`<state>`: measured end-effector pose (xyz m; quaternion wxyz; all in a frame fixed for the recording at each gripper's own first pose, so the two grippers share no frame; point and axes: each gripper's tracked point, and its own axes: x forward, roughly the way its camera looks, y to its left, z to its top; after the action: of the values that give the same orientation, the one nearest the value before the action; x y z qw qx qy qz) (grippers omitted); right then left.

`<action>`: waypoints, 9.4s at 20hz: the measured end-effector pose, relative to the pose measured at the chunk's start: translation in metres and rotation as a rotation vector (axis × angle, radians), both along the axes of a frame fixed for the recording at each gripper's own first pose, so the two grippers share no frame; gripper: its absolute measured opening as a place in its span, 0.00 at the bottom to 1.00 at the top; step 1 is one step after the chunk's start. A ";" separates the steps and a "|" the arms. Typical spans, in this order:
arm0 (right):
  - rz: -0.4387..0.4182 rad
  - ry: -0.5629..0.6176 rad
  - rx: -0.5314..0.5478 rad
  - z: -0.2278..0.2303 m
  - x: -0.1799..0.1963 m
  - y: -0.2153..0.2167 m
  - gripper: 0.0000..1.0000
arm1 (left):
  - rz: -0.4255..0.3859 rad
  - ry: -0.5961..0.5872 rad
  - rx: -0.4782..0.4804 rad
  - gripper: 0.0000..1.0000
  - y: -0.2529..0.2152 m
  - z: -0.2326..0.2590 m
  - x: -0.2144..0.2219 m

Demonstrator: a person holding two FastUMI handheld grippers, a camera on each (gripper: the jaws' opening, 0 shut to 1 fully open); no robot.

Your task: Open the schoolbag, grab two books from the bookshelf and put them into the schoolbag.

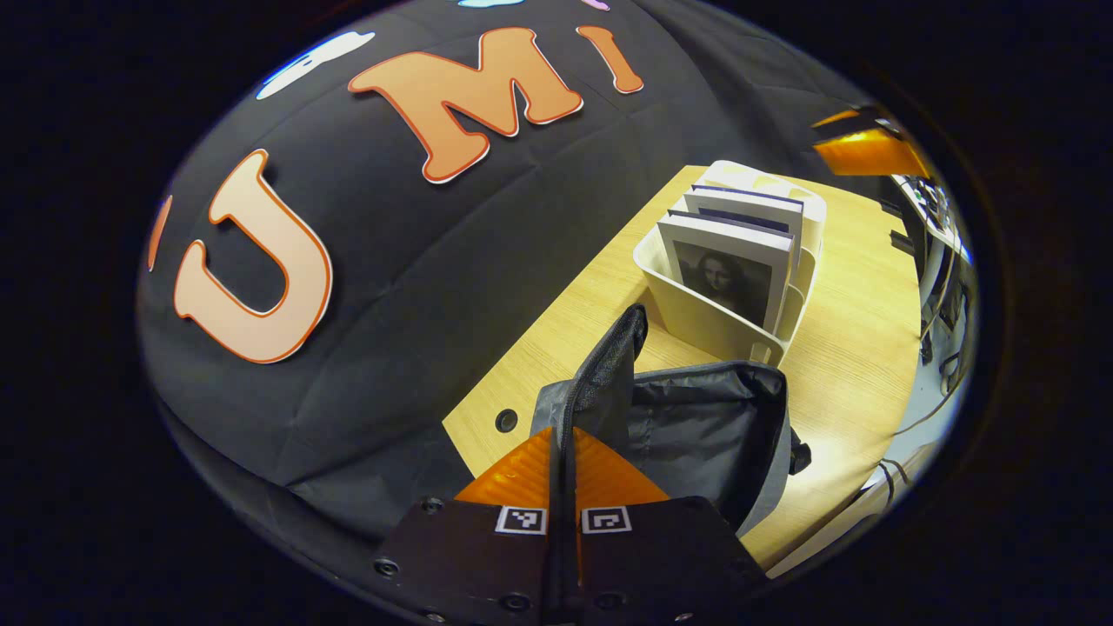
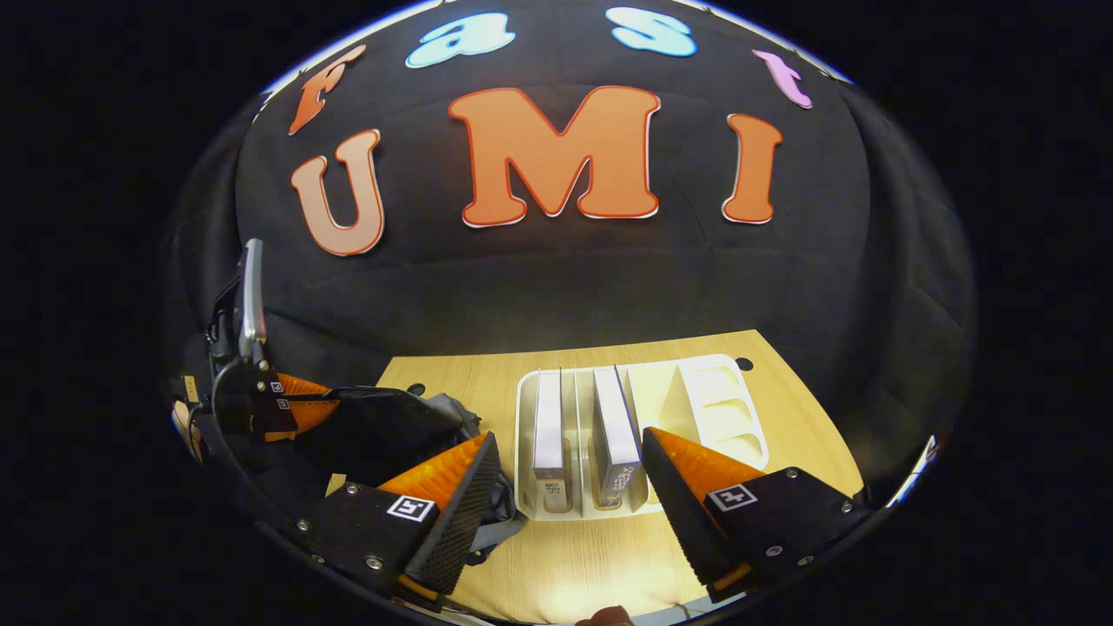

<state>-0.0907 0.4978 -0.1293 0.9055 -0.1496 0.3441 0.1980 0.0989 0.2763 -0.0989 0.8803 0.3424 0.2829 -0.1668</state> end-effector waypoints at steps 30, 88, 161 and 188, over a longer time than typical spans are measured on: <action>-0.090 0.576 -0.343 -0.187 0.063 0.040 0.91 | 0.054 0.047 -0.087 0.01 0.025 -0.018 0.018; -0.630 0.476 0.868 -0.200 -0.097 0.134 0.39 | -0.141 0.024 0.021 0.00 0.003 0.005 0.005; -0.056 0.457 -0.276 -0.120 0.092 -0.024 0.99 | 0.256 0.149 -0.162 0.01 0.052 -0.039 0.015; -0.128 0.240 -0.273 0.003 0.049 -0.024 0.33 | 0.118 0.149 -0.200 0.01 0.037 -0.028 0.018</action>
<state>-0.0416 0.4735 -0.1267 0.8402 -0.2242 0.4819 0.1078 0.1166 0.3133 -0.1268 0.8948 0.2225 0.3490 -0.1672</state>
